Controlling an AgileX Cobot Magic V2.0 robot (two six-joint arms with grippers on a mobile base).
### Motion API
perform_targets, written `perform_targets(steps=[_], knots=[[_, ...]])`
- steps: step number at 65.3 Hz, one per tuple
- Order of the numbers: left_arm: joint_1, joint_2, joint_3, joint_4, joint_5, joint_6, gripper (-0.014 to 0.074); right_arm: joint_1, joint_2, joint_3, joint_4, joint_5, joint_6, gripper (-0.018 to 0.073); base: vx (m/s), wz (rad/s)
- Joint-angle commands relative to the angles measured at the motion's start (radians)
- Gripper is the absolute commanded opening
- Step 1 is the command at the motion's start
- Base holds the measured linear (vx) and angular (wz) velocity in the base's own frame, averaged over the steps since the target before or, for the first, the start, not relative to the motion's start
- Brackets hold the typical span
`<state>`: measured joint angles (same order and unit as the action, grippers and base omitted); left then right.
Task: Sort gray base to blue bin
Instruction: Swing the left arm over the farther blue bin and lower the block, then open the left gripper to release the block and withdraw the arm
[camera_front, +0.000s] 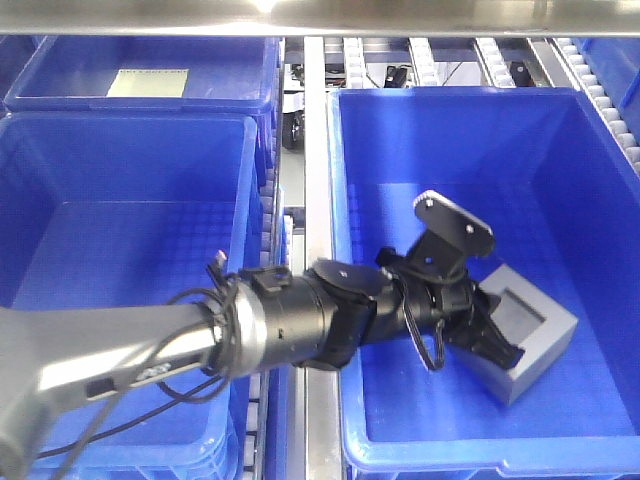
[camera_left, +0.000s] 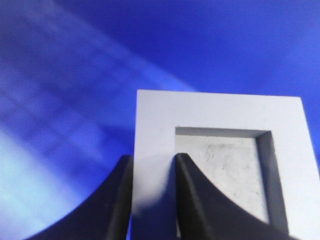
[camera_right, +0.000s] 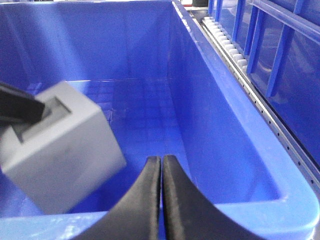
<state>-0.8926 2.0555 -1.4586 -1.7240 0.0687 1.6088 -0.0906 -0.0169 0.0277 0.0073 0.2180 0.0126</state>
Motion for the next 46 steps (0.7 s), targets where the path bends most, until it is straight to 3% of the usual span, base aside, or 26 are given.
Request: perform_targets(steps=[1, 21, 40, 46], knots=[[-0.009, -0.047, -0.018, -0.056, -0.001, -0.002, 0.0134, 0.0, -0.002, 0.002, -0.007, -0.071, -0.013, -0.0005, 0.0, 0.0], [-0.021, -0.044, -0.018, -0.055, 0.0, 0.01, 0.0321, 0.0, -0.002, 0.002, -0.007, -0.071, -0.013, -0.0005, 0.0, 0.0], [-0.021, -0.093, -0.016, -0.055, -0.002, 0.009, 0.0318, 0.0, -0.002, 0.002, -0.007, -0.071, -0.013, -0.0005, 0.0, 0.0], [-0.021, -0.141, 0.01, -0.055, -0.014, 0.009, 0.0257, 0.0, -0.002, 0.002, -0.007, -0.071, -0.013, -0.0005, 0.0, 0.0]])
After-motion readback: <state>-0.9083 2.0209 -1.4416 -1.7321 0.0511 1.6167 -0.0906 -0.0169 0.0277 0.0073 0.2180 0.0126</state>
